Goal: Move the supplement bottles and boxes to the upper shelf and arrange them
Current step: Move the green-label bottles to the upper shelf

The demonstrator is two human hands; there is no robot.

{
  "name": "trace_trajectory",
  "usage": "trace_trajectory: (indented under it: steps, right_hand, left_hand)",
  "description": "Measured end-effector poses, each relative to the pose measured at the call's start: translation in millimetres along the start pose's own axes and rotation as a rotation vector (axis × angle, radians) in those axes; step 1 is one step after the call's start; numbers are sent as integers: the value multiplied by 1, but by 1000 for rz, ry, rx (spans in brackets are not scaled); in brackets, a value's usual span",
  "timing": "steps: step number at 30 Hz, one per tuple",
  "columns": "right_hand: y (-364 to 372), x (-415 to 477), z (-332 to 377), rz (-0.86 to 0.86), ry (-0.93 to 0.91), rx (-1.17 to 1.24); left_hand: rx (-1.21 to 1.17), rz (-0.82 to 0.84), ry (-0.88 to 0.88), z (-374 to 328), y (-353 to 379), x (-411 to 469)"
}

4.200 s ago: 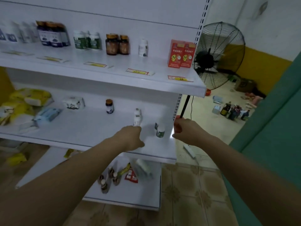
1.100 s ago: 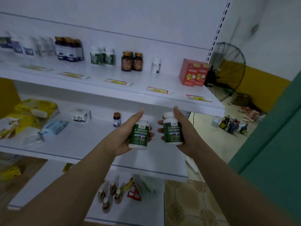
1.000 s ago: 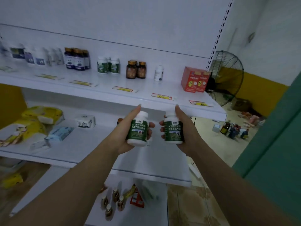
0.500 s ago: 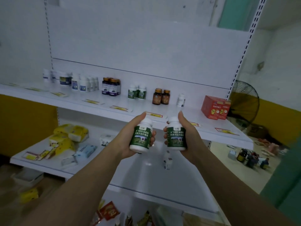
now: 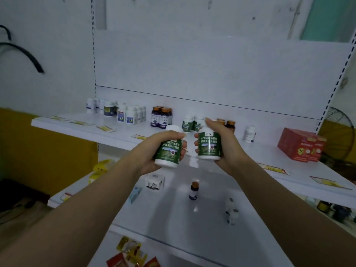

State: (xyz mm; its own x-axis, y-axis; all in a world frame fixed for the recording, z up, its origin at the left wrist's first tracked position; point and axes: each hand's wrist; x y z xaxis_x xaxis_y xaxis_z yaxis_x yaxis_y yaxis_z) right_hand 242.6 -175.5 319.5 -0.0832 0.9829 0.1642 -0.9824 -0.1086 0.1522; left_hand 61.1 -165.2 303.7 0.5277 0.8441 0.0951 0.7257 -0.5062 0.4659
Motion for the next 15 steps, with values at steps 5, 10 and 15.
trace_trajectory:
  steps: [5,10,15]
  right_hand:
    - [-18,63,4,16,-54,-58]
    - [-41,135,0,22,-66,-47]
    - [-66,199,-3,-13,-40,-53]
  left_hand:
    - [95,0,51,-21,-17,63]
    - [95,-6,64,-35,-34,135]
    - [136,-37,92,-46,-46,208]
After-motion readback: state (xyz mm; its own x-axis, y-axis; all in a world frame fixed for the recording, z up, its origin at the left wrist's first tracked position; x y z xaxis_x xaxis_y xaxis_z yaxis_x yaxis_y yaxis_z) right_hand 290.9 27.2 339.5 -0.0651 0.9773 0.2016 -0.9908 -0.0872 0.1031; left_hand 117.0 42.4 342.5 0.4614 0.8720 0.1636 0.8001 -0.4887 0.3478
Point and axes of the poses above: each hand's wrist, its own x-axis towards the middle knuckle, its own y-axis out of the palm, z = x × y, and after that the axes turned 5 degrees about -x, right-handed
